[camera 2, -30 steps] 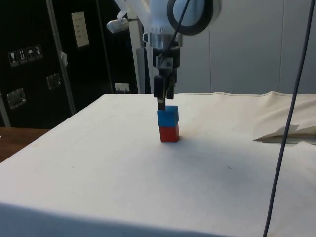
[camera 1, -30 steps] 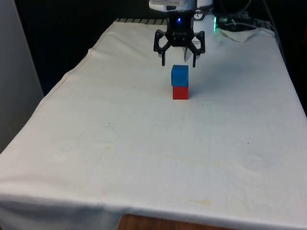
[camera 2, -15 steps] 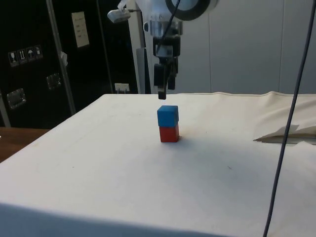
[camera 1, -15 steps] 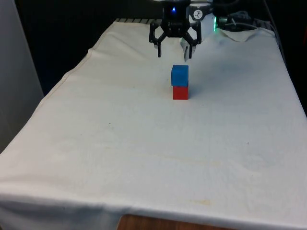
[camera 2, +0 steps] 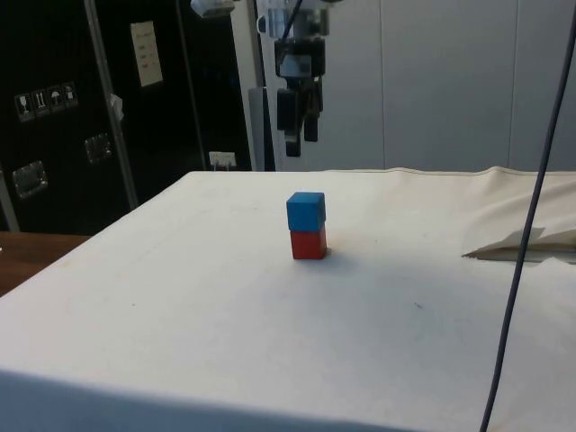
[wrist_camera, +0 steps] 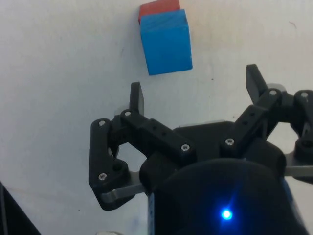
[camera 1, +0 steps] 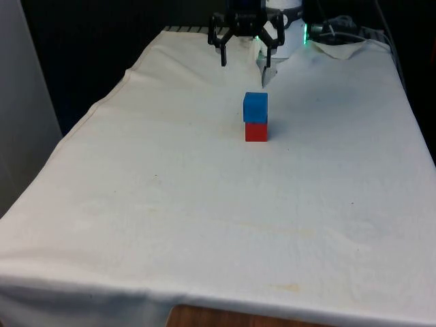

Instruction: Stack the two cubes.

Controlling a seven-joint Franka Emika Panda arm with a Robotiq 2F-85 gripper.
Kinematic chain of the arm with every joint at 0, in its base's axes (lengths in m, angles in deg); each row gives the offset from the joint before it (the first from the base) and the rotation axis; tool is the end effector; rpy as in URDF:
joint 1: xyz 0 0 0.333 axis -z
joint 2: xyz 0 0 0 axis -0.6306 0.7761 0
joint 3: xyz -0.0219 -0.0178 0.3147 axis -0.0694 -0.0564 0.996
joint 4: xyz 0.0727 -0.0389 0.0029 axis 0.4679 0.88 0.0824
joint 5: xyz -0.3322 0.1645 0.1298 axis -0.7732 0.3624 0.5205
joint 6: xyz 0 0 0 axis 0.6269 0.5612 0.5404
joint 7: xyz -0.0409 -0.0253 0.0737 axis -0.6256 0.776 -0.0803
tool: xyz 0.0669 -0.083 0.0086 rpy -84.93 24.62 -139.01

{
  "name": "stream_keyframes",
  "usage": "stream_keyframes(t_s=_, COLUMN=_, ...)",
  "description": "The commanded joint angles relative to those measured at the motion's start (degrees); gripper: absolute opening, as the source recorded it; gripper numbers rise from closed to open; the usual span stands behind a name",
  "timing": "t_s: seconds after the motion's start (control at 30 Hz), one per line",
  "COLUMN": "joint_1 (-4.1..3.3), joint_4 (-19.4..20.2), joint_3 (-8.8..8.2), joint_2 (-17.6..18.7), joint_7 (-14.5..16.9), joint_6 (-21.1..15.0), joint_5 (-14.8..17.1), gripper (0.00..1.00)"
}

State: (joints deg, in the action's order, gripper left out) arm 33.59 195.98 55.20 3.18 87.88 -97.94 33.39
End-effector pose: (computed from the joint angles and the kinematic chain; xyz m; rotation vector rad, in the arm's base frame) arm 0.4843 -0.0547 0.3235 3.1352 -0.0058 0.1116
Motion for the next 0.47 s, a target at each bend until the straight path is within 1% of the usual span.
stream_keyframes(t_s=0.0, joint_1=0.06, joint_4=-0.34, joint_3=0.00, joint_2=-0.29, joint_7=-0.17, joint_6=1.09, joint_5=-0.29, gripper=1.00)
stream_keyframes(t_s=0.1, joint_1=0.06, joint_4=-1.20, joint_3=0.00, joint_2=-0.80, joint_7=-0.29, joint_6=2.75, joint_5=-0.34, gripper=1.00)
stream_keyframes(t_s=0.13, joint_1=0.00, joint_4=-1.20, joint_3=0.00, joint_2=-0.63, joint_7=0.00, joint_6=2.29, joint_5=0.00, gripper=1.00)
stream_keyframes(t_s=0.17, joint_1=0.06, joint_4=-1.72, joint_3=0.06, joint_2=-1.09, joint_7=-0.34, joint_6=3.78, joint_5=-0.34, gripper=1.00)
stream_keyframes(t_s=0.33, joint_1=0.06, joint_4=-2.92, joint_3=0.06, joint_2=-2.18, joint_7=-0.46, joint_6=6.47, joint_5=-0.34, gripper=1.00)
stream_keyframes(t_s=0.4, joint_1=0.06, joint_4=-3.27, joint_3=0.06, joint_2=-2.46, joint_7=-0.46, joint_6=7.10, joint_5=-0.34, gripper=1.00)
stream_keyframes(t_s=0.43, joint_1=0.00, joint_4=-2.92, joint_3=0.00, joint_2=-2.12, joint_7=-0.06, joint_6=6.07, joint_5=0.00, gripper=1.00)
